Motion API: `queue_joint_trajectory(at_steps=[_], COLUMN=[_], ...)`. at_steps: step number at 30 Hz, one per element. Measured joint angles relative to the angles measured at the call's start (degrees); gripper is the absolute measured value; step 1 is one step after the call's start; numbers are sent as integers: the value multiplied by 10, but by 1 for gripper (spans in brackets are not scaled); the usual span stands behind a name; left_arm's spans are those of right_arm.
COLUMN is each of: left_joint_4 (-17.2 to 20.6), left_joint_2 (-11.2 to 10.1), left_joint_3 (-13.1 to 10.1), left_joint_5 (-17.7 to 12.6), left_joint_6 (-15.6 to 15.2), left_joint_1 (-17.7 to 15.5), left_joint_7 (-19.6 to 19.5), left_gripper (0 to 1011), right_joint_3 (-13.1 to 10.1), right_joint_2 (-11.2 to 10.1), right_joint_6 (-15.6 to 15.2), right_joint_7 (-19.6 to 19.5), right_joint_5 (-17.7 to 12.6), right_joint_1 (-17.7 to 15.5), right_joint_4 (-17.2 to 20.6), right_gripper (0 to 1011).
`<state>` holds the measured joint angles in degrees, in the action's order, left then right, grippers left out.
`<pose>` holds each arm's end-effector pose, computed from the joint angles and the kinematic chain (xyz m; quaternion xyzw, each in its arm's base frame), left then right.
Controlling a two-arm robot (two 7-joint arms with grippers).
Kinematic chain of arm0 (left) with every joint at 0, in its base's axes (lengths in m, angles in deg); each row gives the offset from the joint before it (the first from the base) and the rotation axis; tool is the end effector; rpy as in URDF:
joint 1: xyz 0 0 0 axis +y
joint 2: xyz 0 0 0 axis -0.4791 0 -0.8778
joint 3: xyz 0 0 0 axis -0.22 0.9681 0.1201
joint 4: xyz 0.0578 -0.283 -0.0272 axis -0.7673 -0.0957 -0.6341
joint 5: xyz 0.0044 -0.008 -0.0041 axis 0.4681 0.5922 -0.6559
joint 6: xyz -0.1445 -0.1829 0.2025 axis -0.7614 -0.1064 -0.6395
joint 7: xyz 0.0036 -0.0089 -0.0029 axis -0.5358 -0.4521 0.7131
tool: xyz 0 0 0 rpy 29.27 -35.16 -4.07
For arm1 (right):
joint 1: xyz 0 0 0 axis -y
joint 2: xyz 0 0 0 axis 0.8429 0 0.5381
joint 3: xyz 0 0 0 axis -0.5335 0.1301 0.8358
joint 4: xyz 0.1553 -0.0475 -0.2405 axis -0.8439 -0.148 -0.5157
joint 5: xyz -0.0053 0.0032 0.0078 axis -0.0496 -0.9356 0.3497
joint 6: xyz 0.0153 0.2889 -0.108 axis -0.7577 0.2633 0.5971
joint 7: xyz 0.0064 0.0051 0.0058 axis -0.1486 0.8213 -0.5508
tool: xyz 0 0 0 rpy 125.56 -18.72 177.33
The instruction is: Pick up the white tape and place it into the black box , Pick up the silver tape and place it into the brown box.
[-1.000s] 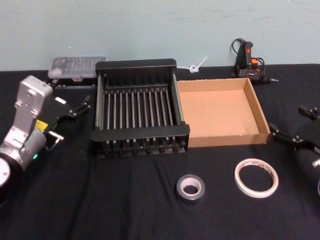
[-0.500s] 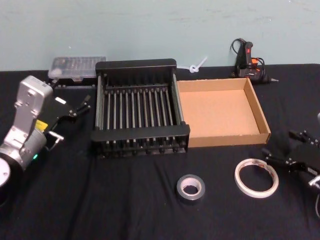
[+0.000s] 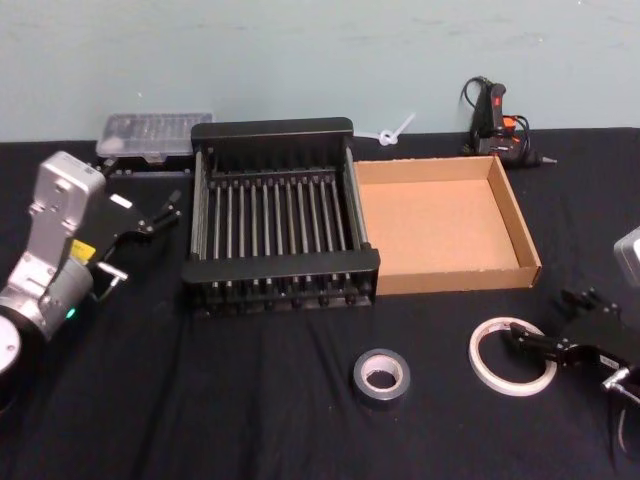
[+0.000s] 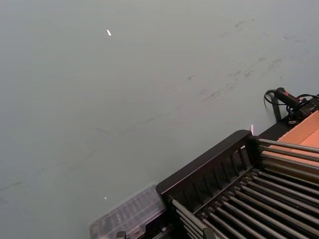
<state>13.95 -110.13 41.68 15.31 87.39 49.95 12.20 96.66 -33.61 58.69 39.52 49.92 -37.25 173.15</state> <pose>0.3580 0.0827 -0.3023 0.1416 -0.1324 0.5799 0.7913 0.2938 -0.1162 -0.2912 -0.2444 0.0597 -0.4781 0.8415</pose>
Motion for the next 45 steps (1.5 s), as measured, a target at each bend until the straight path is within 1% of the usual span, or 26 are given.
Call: queue_joint_trajectory(at_steps=[7,17,27,45], left_joint_4=[0,0,0,0], left_joint_2=[0,0,0,0], left_joint_3=[0,0,0,0], left_joint_5=[0,0,0,0], left_joint_6=[0,0,0,0], left_joint_1=[0,0,0,0], left_joint_7=[0,0,0,0], left_gripper=[1001,1001,1001,1001], right_joint_3=[-2,-4,-14,-14], right_joint_2=[9,23,35,35], right_joint_6=[-6,-16,-23,-23], right_joint_7=[12,24,31,31], right_joint_5=[2,15,26,26], right_joint_1=[2,6,5,5], right_joint_4=[-7,-17,-20,-20], right_gripper=[1002,1002,1002,1002])
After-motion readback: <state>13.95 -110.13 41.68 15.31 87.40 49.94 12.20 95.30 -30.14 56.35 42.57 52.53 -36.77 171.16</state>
